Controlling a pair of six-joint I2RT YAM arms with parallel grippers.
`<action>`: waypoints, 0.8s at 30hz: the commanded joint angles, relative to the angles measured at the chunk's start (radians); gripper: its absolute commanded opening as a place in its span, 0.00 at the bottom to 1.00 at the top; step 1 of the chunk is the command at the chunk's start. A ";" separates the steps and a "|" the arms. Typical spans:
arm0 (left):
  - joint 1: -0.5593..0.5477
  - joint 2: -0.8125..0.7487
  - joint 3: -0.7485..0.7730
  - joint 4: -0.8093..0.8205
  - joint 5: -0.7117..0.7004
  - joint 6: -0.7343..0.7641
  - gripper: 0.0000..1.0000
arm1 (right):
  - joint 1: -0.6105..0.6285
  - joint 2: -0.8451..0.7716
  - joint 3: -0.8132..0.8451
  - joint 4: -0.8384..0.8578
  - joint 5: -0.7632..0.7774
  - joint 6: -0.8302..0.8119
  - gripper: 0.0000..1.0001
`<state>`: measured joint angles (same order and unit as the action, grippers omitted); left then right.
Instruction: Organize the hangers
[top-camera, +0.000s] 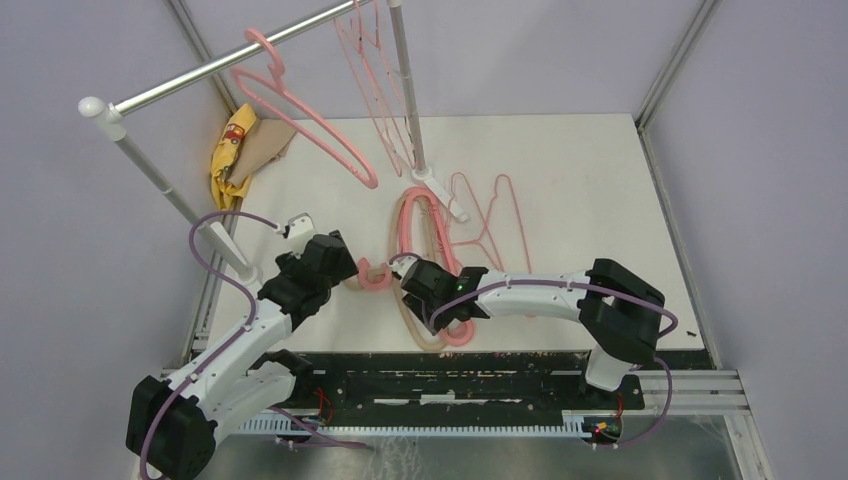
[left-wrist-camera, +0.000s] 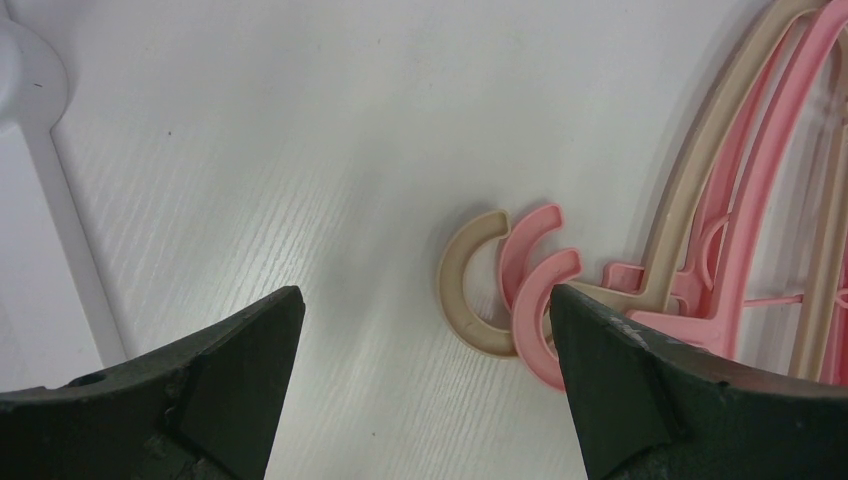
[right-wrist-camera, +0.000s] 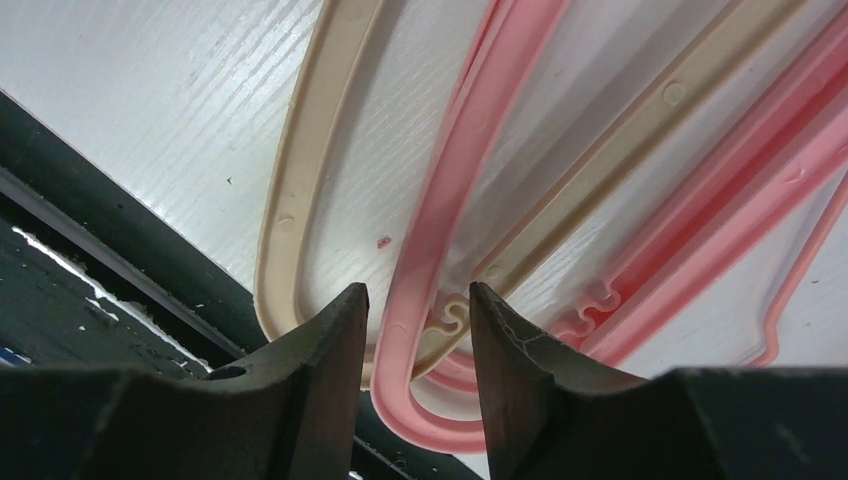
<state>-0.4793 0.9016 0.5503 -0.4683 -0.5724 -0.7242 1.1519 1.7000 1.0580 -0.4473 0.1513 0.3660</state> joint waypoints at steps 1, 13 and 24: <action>-0.001 -0.009 0.001 0.035 -0.007 -0.002 1.00 | 0.008 0.026 0.043 0.000 0.004 0.002 0.50; -0.001 -0.001 0.009 0.038 -0.007 0.012 1.00 | 0.018 0.103 0.132 -0.018 0.058 -0.025 0.52; -0.002 -0.013 0.000 0.035 -0.007 0.013 1.00 | 0.017 0.148 0.122 -0.011 0.080 0.003 0.38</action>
<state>-0.4793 0.9020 0.5495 -0.4690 -0.5724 -0.7238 1.1633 1.8507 1.1648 -0.4503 0.1905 0.3565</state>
